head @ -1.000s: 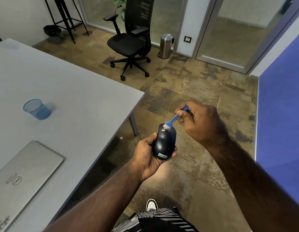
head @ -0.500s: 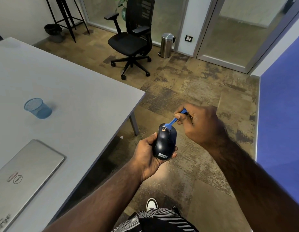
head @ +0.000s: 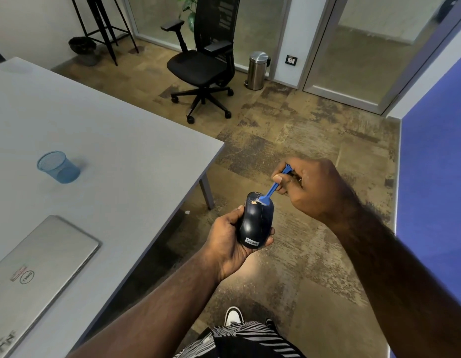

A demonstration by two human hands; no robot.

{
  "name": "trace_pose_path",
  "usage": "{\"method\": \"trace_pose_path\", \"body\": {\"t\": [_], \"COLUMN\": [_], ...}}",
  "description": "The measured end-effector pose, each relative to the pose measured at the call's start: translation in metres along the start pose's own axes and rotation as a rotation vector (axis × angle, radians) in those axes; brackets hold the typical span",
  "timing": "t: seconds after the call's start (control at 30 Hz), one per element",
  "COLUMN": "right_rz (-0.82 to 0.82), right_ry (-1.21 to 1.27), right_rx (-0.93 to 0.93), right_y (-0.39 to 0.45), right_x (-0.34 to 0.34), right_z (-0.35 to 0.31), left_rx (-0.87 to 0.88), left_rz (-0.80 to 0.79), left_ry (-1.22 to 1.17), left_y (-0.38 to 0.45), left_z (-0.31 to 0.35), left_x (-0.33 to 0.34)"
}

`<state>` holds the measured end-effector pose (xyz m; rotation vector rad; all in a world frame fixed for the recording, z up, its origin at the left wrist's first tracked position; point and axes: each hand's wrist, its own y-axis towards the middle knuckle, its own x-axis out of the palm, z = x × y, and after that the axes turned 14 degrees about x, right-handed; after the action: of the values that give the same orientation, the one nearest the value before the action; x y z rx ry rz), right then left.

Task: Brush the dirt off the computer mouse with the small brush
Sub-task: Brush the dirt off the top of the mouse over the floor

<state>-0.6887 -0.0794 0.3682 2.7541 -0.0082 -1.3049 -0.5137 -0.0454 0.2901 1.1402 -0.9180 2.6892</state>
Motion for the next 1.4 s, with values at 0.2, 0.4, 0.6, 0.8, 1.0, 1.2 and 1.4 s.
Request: {"method": "trace_pose_path", "body": {"t": [0.2, 0.4, 0.6, 0.8, 1.0, 1.2, 1.4], "right_rz": [0.029, 0.063, 0.026, 0.012, 0.055, 0.123, 0.061], "right_ry": [-0.015, -0.006, 0.0, 0.018, 0.048, 0.002, 0.063], "right_rx": [0.058, 0.075, 0.063, 0.036, 0.068, 0.115, 0.117], "right_y": [0.0033, 0.0036, 0.0022, 0.0011, 0.0028, 0.0062, 0.0017], "right_x": [-0.0002, -0.0002, 0.0014, 0.0031, 0.0029, 0.0028, 0.003], "right_z": [0.0034, 0.0051, 0.0032, 0.002, 0.0051, 0.0086, 0.0059], "left_rx": [0.001, 0.003, -0.005, 0.001, 0.001, -0.003, -0.005], "left_rz": [-0.006, -0.001, 0.006, 0.001, -0.007, -0.01, -0.003], "left_ry": [-0.01, -0.008, -0.009, -0.004, 0.003, -0.007, -0.011], "left_y": [0.0005, 0.0014, 0.0021, 0.0032, 0.0035, 0.0037, 0.0031], "left_z": [0.0004, 0.0019, 0.0021, 0.0019, 0.0017, 0.0034, 0.0062], "left_x": [-0.0013, -0.0012, -0.001, 0.0006, -0.0001, 0.0025, 0.0024]}}
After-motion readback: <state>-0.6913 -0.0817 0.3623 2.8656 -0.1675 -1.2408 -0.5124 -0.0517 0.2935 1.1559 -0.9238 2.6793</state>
